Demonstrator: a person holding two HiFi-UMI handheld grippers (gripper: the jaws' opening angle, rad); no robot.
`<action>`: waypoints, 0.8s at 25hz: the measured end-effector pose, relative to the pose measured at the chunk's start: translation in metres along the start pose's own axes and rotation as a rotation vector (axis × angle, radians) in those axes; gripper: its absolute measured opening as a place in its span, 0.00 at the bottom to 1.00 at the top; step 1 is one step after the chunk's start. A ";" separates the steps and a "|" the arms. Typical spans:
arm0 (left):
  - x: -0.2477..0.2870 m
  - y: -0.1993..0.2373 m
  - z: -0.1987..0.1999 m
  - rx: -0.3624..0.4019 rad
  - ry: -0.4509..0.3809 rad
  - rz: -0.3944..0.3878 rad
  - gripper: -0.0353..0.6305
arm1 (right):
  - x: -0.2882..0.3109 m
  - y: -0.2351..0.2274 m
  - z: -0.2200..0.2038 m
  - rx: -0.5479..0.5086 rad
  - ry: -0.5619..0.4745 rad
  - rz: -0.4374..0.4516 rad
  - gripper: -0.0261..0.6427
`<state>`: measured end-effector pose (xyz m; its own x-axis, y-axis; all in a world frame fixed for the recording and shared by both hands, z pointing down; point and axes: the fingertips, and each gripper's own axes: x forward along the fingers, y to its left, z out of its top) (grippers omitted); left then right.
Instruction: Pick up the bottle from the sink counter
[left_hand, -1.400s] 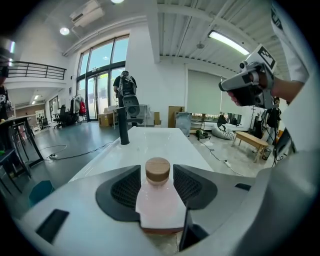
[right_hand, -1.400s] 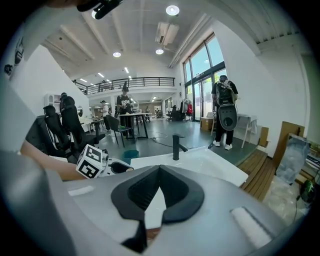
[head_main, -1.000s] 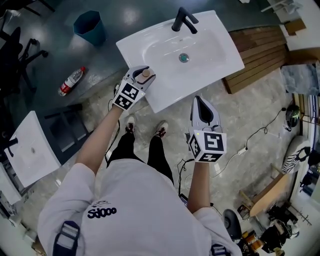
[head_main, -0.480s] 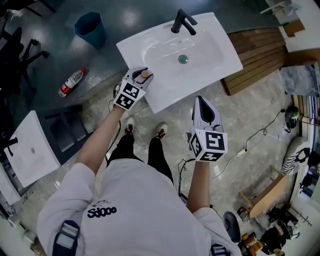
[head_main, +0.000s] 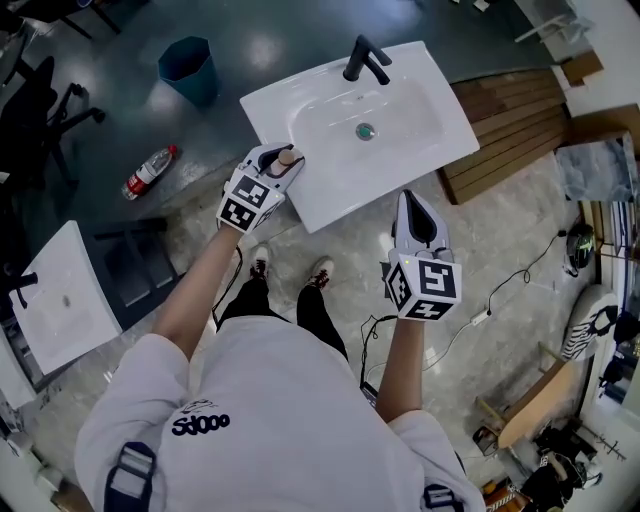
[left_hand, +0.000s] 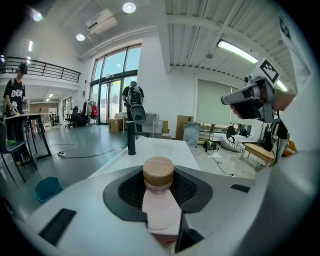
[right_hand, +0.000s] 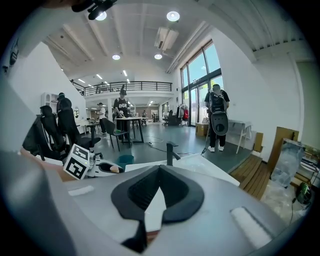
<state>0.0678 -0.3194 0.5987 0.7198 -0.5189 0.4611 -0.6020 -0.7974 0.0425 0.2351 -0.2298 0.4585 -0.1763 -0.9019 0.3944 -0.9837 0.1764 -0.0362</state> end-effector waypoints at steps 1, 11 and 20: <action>-0.004 -0.001 0.009 0.008 -0.017 -0.007 0.25 | -0.001 0.000 0.004 -0.004 -0.008 0.000 0.06; -0.054 -0.010 0.105 0.069 -0.178 -0.061 0.25 | -0.015 -0.001 0.048 -0.094 -0.081 -0.016 0.06; -0.086 -0.024 0.162 0.129 -0.235 -0.076 0.24 | -0.025 0.000 0.083 -0.131 -0.168 -0.010 0.06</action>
<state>0.0763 -0.3059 0.4146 0.8306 -0.5016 0.2420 -0.5053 -0.8614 -0.0511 0.2368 -0.2398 0.3723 -0.1809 -0.9550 0.2352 -0.9741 0.2069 0.0910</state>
